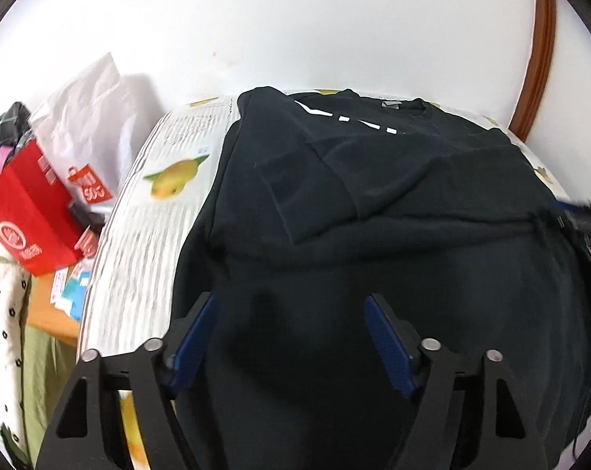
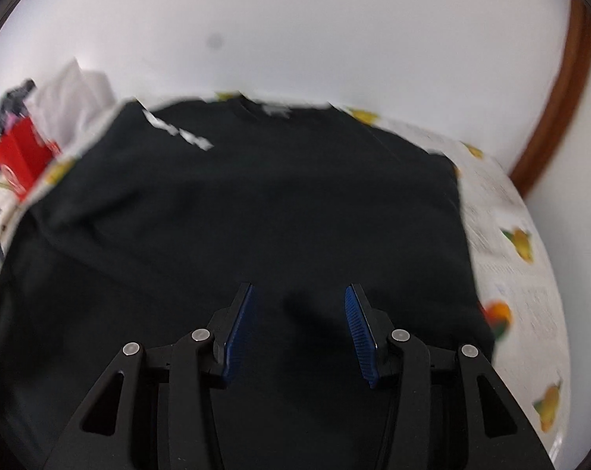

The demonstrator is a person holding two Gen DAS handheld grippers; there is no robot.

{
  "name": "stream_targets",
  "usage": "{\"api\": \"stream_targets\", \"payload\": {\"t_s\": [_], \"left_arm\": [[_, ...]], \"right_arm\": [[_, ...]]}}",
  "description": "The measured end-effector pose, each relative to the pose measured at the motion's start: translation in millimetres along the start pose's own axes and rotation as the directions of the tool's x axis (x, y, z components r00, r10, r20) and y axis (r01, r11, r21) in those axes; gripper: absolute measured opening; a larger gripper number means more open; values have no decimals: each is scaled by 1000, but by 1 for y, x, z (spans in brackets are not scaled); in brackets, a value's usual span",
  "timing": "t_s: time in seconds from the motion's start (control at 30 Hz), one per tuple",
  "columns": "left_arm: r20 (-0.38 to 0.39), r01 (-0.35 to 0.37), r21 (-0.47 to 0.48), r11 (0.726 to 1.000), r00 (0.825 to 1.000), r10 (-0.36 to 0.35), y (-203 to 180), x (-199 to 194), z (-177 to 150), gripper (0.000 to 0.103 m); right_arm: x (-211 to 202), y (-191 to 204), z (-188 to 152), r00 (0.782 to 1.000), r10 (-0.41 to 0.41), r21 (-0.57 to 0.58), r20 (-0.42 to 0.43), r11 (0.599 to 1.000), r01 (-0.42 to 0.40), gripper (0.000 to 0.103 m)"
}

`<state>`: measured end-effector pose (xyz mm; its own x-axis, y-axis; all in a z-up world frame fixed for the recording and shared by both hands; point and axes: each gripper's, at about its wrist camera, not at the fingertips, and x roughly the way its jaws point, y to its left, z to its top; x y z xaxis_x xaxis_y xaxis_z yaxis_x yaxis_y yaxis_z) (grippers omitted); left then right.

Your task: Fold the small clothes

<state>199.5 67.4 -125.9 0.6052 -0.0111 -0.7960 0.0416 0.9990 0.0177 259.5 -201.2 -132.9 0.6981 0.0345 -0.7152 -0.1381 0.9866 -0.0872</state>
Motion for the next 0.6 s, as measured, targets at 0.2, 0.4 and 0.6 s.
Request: {"api": "stream_targets", "payload": {"t_s": [0.2, 0.4, 0.6], "left_arm": [[-16, -14, 49, 999, 1000, 15, -11, 27, 24, 59], [-19, -30, 86, 996, 999, 31, -21, 52, 37, 38], [42, -38, 82, 996, 999, 34, -21, 45, 47, 7]], "right_arm": [[2, -26, -41, 1000, -13, 96, -14, 995, 14, 47], [7, -56, -43, 999, -32, 212, 14, 977, 28, 45], [35, -62, -33, 1000, -2, 277, -14, 961, 6, 30]]}}
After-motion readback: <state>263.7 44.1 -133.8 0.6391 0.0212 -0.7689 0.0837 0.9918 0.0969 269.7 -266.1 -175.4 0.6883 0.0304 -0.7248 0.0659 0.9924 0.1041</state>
